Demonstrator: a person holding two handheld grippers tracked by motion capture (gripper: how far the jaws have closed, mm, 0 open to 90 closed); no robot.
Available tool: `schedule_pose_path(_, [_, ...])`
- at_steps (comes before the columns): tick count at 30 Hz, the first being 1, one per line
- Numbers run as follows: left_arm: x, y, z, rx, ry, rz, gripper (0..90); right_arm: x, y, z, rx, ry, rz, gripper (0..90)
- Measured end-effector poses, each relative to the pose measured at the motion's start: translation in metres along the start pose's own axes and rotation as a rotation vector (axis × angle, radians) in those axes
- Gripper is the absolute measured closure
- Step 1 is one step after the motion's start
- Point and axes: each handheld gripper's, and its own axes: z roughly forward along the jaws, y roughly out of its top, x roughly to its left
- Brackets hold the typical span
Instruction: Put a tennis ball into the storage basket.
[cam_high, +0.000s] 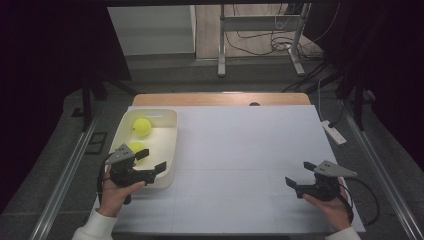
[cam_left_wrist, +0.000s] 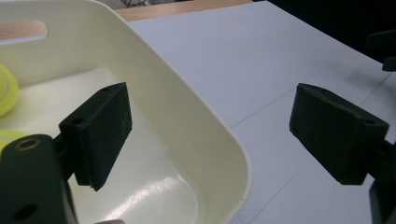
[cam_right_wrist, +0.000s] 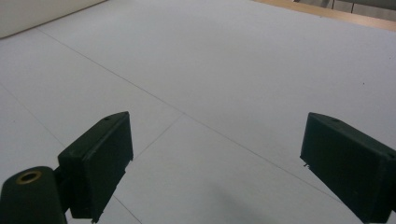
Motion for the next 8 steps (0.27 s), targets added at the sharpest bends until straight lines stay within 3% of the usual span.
schedule_pose_path(8, [-0.0021, 0.0001, 0.0040, 0.014, 0.006, 0.010, 14.2, -0.0013, 0.0004, 0.0001, -0.011, 0.009, 0.013, 9.2])
